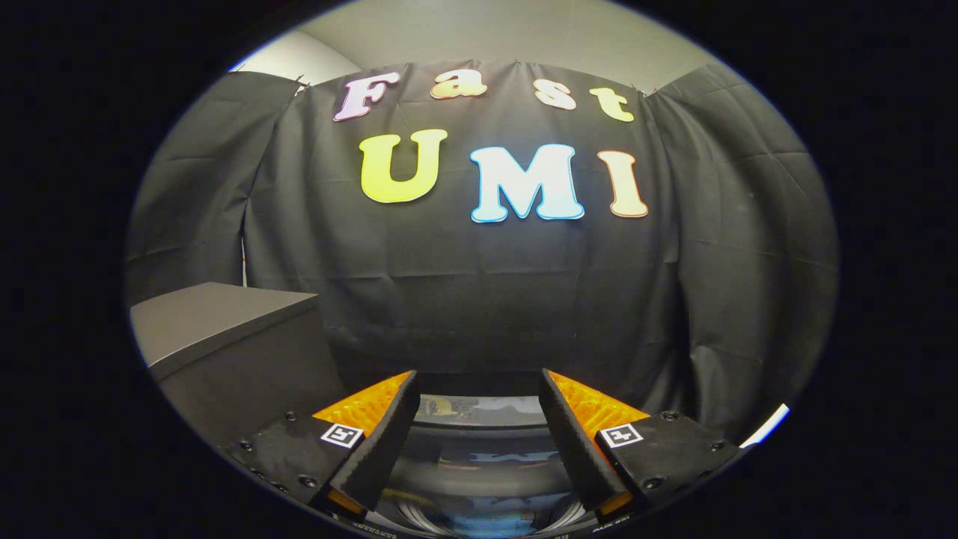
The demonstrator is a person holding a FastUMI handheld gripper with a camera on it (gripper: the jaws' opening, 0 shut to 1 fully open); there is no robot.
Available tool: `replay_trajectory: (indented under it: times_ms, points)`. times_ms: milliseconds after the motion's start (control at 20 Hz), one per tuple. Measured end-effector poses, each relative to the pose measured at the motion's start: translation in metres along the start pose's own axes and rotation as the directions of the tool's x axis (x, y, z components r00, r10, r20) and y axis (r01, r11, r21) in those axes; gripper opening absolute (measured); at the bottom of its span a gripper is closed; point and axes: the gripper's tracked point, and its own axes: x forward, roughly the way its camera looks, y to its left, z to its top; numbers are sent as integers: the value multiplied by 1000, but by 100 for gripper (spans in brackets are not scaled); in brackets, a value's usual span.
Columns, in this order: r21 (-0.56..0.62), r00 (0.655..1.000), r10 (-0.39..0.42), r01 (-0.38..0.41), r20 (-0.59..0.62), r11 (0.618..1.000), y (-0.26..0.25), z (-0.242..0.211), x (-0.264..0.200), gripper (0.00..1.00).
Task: Put the clothes into the washing machine and then close the washing machine lid.
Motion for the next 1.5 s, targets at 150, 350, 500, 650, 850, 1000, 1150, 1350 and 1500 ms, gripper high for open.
replay_trajectory:
  times_ms: [150,350,500,650,850,1000,1150,1350,1500]
  points:
    - [-6,1000,5,-5,-22,1000,-1,-17,-12,99]
    - [-3,998,12,-13,-57,1000,3,-34,-22,99]
    - [-7,998,25,-26,-59,1000,7,-35,-26,99]
    - [-5,998,41,-41,-39,999,14,-27,-33,99]
    - [16,999,47,-47,-5,999,19,-4,-53,99]
    - [49,999,36,-37,28,998,22,22,-79,99]
    - [45,997,23,-26,67,999,27,47,-112,99]
    - [33,994,19,-22,103,999,36,67,-156,99]
    - [19,992,13,-16,123,1000,42,79,-187,99]
